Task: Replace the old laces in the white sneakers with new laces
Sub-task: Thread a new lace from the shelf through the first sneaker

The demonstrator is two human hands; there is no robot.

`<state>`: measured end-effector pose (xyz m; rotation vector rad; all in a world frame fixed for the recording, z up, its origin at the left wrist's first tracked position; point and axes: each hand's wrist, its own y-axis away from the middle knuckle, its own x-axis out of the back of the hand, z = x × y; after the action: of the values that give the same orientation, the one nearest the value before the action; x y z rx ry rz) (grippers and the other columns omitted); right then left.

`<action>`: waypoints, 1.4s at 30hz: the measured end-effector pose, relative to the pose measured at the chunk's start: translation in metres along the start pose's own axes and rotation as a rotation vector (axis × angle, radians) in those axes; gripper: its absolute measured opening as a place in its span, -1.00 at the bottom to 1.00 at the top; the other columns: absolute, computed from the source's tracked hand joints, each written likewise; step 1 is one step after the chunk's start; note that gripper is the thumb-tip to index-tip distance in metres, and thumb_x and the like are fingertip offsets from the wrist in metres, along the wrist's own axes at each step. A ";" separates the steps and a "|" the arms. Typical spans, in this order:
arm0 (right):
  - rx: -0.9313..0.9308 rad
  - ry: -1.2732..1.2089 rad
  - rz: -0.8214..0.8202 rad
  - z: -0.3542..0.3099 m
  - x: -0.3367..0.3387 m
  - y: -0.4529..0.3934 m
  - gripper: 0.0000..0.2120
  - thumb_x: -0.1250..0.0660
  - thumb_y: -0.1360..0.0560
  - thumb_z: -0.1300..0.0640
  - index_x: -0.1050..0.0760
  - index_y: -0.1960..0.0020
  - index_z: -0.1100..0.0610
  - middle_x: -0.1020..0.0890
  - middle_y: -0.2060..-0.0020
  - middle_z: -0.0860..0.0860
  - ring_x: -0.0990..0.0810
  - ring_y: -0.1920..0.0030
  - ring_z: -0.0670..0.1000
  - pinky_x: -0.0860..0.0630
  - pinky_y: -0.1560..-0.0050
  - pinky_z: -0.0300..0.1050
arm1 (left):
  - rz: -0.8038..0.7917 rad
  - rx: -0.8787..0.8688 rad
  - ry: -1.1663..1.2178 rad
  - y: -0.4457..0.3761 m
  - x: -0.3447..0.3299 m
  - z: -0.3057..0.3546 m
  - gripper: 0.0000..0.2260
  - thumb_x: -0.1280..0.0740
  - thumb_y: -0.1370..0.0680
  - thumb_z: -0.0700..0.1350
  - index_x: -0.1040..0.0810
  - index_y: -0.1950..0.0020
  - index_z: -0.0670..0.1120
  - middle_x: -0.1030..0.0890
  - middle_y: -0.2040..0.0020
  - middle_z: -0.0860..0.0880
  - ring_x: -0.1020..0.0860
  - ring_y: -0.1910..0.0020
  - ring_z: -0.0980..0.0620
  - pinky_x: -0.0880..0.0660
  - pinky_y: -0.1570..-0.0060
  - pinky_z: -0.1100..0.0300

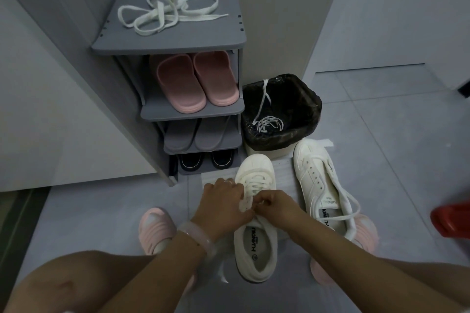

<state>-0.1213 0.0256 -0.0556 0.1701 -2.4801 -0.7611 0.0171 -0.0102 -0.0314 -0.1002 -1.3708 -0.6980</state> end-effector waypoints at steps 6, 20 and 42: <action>-0.120 -0.290 -0.089 -0.004 0.008 0.007 -0.81 -0.30 -0.53 0.21 -0.48 0.27 0.10 -0.47 0.32 0.00 -0.52 0.34 -0.05 -0.58 0.35 -0.23 | -0.061 0.022 0.232 0.006 -0.005 0.007 -0.66 -0.20 -0.53 -0.03 -0.26 0.42 -0.08 -0.33 0.37 0.01 -0.39 0.32 0.03 -0.28 0.33 0.21; 0.085 -1.395 0.876 -0.014 0.161 0.022 -0.70 0.04 -0.40 0.48 -0.31 0.27 0.15 -0.38 0.47 0.02 -0.29 0.68 -0.16 -0.26 0.65 -0.32 | -0.173 0.228 0.609 0.001 -0.011 -0.012 -0.71 -0.23 -0.52 -0.14 -0.61 0.17 -0.35 -0.67 0.20 -0.20 -0.53 0.42 0.07 -0.53 0.25 0.22; 0.158 0.685 0.100 -0.015 0.018 0.016 -0.72 -0.18 -0.56 0.05 -0.33 -0.20 0.17 -0.50 -0.09 0.13 -0.53 -0.06 0.14 -0.45 0.04 -0.07 | -0.165 0.112 1.107 -0.015 -0.005 -0.001 -0.86 -0.37 -0.49 -0.20 -0.44 0.10 0.00 -0.54 0.23 0.01 -0.50 0.25 0.15 -0.41 0.24 0.43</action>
<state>-0.1284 0.0265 -0.0278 0.3040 -1.8727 -0.3746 0.0097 -0.0206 -0.0406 0.4412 -0.3469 -0.6474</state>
